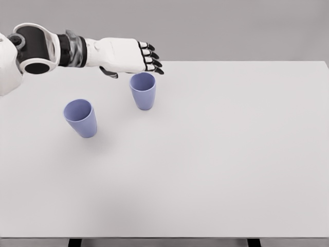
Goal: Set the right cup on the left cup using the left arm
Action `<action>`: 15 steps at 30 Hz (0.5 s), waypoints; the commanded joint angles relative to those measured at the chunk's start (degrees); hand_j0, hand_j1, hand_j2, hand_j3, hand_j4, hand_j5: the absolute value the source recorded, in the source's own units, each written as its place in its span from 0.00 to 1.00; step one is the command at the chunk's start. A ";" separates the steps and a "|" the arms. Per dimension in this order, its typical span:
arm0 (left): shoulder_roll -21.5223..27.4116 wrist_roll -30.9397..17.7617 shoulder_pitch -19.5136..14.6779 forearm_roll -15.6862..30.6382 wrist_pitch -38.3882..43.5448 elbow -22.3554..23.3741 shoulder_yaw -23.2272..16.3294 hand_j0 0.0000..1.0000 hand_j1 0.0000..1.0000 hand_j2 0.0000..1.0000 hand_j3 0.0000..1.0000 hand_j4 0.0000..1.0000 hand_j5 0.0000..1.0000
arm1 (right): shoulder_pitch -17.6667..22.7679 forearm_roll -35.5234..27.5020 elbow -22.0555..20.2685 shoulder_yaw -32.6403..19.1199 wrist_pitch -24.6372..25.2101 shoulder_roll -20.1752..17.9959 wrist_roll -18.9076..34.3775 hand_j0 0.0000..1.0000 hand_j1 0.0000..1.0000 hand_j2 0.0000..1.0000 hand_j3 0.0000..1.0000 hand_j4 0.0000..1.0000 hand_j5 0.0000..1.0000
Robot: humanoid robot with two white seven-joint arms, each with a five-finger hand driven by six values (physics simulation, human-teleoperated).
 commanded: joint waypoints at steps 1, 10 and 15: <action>-2.09 -0.06 0.00 -1.36 0.09 0.25 -0.70 1.00 1.00 1.00 1.00 1.00 1.00 | 0.00 -0.02 -0.02 -0.03 0.00 0.00 -0.05 1.00 1.00 1.00 1.00 1.00 1.00; -4.81 -2.17 0.79 -3.83 0.09 7.20 -2.29 1.00 1.00 1.00 1.00 1.00 1.00 | 0.00 -0.02 -0.02 -0.03 0.00 0.00 0.04 1.00 1.00 1.00 1.00 1.00 1.00; -6.04 -3.49 0.88 -3.74 0.09 7.29 -2.29 1.00 1.00 1.00 1.00 1.00 1.00 | 0.00 -0.02 -0.02 -0.03 0.00 0.00 0.04 1.00 1.00 1.00 1.00 1.00 1.00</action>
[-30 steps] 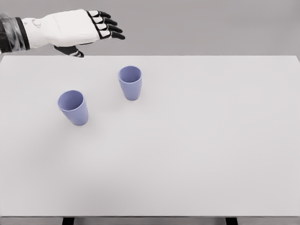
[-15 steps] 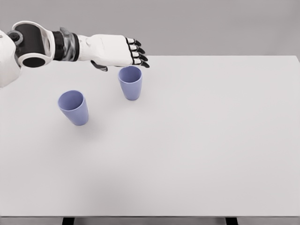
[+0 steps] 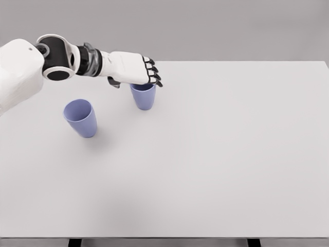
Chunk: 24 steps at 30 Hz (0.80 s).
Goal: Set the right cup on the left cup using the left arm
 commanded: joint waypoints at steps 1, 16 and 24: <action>-1.01 -0.43 0.00 0.16 0.10 0.40 0.08 1.00 1.00 1.00 1.00 1.00 1.00 | 0.00 -0.02 -0.01 -0.01 0.00 0.00 -0.05 1.00 1.00 1.00 1.00 1.00 1.00; -4.36 -0.43 0.62 0.07 0.10 5.50 0.08 1.00 1.00 1.00 1.00 1.00 1.00 | 0.00 -0.02 -0.01 0.08 0.00 0.00 -0.05 1.00 1.00 1.00 1.00 1.00 1.00; -5.50 -0.43 0.62 0.07 0.10 7.08 0.08 1.00 1.00 1.00 1.00 1.00 1.00 | 0.00 -0.02 -0.01 -0.01 0.00 0.00 0.04 1.00 1.00 1.00 1.00 1.00 1.00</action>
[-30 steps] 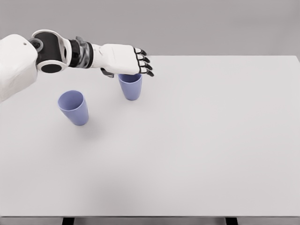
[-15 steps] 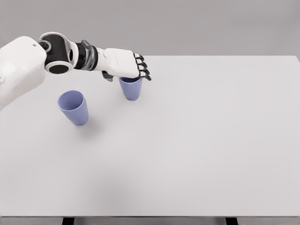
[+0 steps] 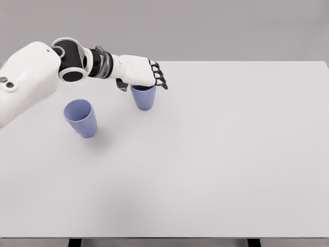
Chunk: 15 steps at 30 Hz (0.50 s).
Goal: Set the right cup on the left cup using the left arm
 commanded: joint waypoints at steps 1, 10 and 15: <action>-0.35 0.02 0.00 0.14 0.09 0.56 0.10 1.00 1.00 1.00 1.00 1.00 1.00 | 0.00 -0.02 -0.01 -0.01 0.00 0.00 -0.04 1.00 1.00 1.00 1.00 1.00 1.00; -1.06 0.02 0.26 0.05 0.09 1.27 0.10 1.00 1.00 1.00 1.00 1.00 1.00 | 0.00 -0.02 -0.01 -0.01 0.00 0.00 0.04 1.00 1.00 1.00 1.00 1.00 1.00; -1.14 0.02 0.35 -2.41 0.09 1.27 0.01 0.99 0.99 0.99 0.99 0.99 0.99 | 0.00 -0.02 -0.01 0.08 0.00 0.00 0.04 1.00 1.00 1.00 1.00 1.00 1.00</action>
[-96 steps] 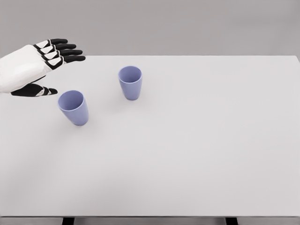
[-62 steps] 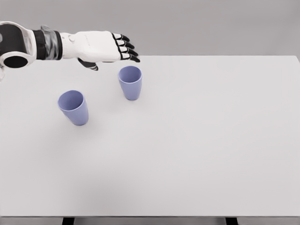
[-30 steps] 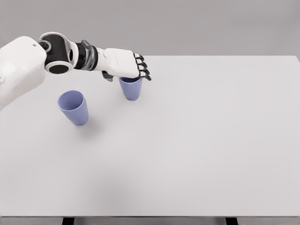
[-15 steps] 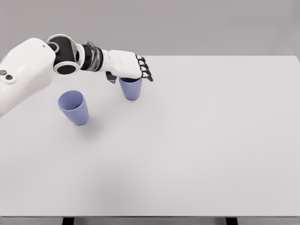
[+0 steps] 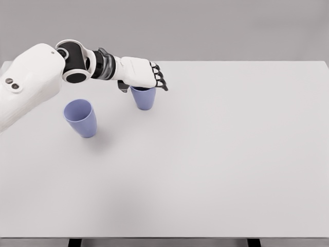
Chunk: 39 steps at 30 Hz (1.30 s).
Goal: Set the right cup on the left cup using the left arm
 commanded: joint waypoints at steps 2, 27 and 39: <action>-0.37 0.03 0.00 -0.76 0.09 0.00 -0.02 0.97 0.97 0.97 0.97 0.97 0.97 | 0.00 -0.02 -0.01 -0.02 0.00 0.00 0.04 1.00 1.00 1.00 1.00 1.00 1.00; 0.50 -0.24 -0.09 -0.32 0.09 -0.62 3.40 0.75 0.75 0.75 0.75 0.75 0.75 | 0.00 -0.02 -0.01 -0.02 0.00 0.00 0.04 1.00 1.00 1.00 1.00 1.00 1.00; 2.26 -0.15 0.35 -0.23 0.09 -0.62 6.22 0.71 0.71 0.71 0.71 0.71 0.71 | 0.00 -0.02 -0.01 -0.02 0.00 0.00 0.04 1.00 1.00 1.00 1.00 1.00 1.00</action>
